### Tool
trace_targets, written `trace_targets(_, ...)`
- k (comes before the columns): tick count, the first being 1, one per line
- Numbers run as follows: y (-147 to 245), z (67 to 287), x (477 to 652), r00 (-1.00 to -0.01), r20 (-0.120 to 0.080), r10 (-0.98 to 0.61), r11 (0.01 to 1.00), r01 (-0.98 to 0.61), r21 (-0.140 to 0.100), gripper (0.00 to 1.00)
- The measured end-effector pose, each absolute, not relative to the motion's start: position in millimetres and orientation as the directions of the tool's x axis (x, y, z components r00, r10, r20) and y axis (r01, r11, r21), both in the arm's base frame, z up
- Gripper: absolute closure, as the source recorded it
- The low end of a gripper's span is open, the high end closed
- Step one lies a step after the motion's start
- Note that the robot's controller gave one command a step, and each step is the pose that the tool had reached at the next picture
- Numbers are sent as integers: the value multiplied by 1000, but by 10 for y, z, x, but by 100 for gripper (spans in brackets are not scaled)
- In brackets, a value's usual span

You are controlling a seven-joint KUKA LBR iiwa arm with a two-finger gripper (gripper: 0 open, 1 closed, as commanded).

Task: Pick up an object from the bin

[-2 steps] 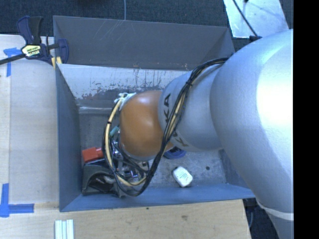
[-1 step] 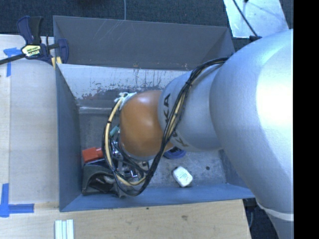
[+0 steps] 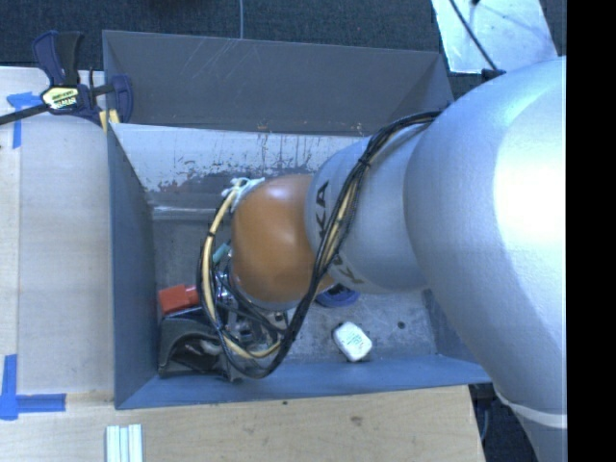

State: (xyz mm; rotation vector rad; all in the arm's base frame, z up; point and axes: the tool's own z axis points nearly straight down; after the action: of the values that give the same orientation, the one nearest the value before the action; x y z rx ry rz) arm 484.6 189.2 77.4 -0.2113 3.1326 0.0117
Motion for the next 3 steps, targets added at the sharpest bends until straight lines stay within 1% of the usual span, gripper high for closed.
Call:
trace_targets(1,1891,780,4844,-991,-2,-134,991,-134,9,0)
trace_targets(2,1891,783,4827,-991,5,-137,991,-137,7,100)
trace_targets(3,1883,1067,4829,-991,-6,-137,991,-137,1,100)
